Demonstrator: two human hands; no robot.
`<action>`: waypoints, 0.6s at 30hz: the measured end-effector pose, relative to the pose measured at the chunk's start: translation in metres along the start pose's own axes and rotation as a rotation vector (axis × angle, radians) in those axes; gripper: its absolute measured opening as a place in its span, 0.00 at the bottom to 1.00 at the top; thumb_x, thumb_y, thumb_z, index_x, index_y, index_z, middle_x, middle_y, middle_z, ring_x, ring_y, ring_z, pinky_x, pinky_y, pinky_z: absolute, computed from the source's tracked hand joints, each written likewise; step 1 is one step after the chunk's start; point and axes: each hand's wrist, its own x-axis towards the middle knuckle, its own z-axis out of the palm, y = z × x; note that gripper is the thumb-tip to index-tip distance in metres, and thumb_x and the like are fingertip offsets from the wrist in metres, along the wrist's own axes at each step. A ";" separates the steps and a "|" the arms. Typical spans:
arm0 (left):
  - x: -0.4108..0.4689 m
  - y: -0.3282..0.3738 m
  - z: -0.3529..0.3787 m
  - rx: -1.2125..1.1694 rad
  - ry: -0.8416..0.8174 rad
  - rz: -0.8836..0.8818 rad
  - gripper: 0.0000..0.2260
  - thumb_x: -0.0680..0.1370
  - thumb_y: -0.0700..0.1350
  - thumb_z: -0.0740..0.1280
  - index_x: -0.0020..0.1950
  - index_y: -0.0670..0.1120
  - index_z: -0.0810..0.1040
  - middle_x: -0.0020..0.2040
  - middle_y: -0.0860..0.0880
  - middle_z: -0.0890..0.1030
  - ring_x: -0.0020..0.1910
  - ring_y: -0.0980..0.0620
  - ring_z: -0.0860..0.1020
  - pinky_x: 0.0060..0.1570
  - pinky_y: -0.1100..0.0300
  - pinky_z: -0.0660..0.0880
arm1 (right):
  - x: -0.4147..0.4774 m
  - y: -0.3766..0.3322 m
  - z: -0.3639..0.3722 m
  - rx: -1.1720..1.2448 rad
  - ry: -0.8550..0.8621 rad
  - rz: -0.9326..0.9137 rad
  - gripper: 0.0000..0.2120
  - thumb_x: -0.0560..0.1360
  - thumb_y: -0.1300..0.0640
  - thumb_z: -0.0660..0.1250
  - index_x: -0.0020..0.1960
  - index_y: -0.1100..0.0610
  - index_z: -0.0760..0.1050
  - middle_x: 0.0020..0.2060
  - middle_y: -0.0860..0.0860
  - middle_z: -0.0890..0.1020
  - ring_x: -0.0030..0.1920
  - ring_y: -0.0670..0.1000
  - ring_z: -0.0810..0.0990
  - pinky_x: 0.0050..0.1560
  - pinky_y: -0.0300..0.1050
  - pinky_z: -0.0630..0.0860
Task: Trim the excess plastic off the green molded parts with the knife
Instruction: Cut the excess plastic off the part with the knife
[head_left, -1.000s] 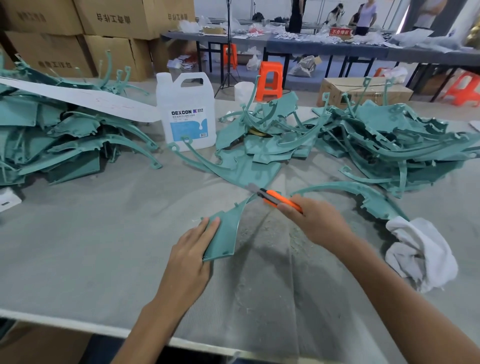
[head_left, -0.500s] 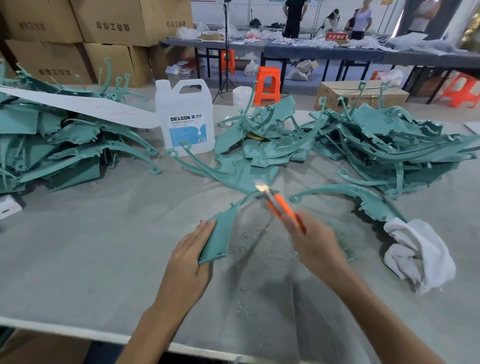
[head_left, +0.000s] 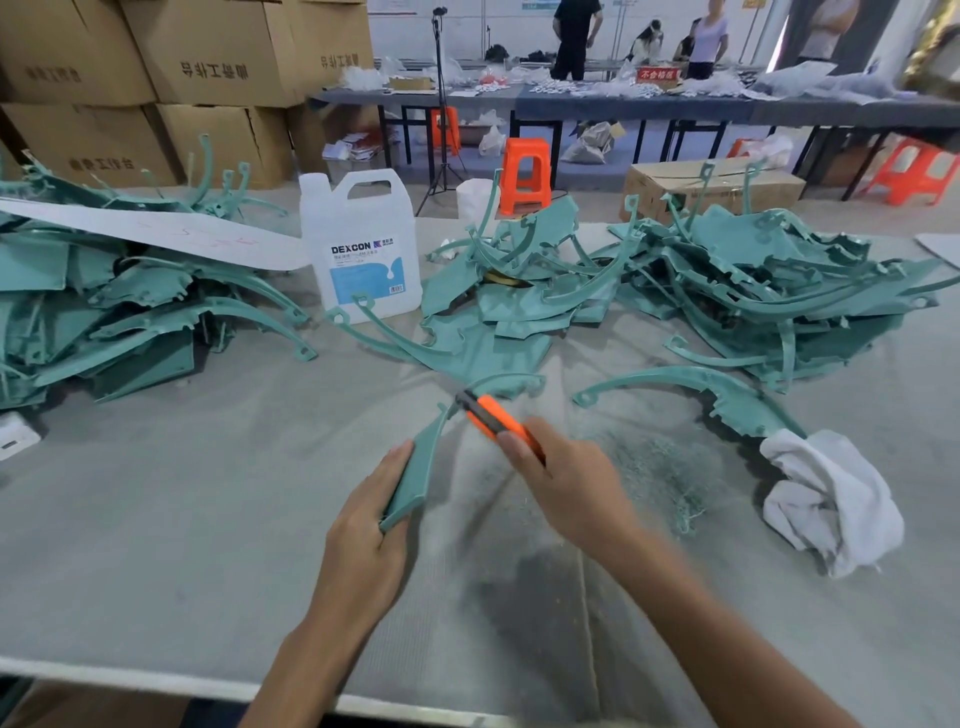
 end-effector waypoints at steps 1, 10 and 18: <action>0.000 0.001 -0.001 -0.001 0.001 -0.008 0.23 0.79 0.60 0.58 0.74 0.69 0.64 0.73 0.68 0.69 0.73 0.65 0.67 0.74 0.57 0.63 | 0.015 0.009 0.001 -0.047 0.002 0.020 0.24 0.79 0.30 0.47 0.45 0.49 0.66 0.32 0.47 0.76 0.33 0.52 0.77 0.31 0.48 0.68; -0.004 0.012 -0.005 0.041 0.018 -0.027 0.31 0.80 0.40 0.64 0.74 0.71 0.63 0.72 0.72 0.67 0.73 0.67 0.65 0.73 0.60 0.63 | 0.072 0.088 -0.030 -0.304 -0.011 0.331 0.25 0.83 0.36 0.51 0.44 0.55 0.72 0.34 0.53 0.77 0.35 0.54 0.77 0.32 0.48 0.71; -0.004 0.010 -0.001 0.244 0.024 0.068 0.36 0.75 0.27 0.66 0.78 0.54 0.67 0.77 0.51 0.68 0.75 0.55 0.65 0.75 0.62 0.59 | 0.001 0.015 -0.063 -0.153 -0.081 -0.151 0.20 0.78 0.30 0.48 0.40 0.44 0.64 0.28 0.46 0.75 0.26 0.44 0.72 0.26 0.39 0.62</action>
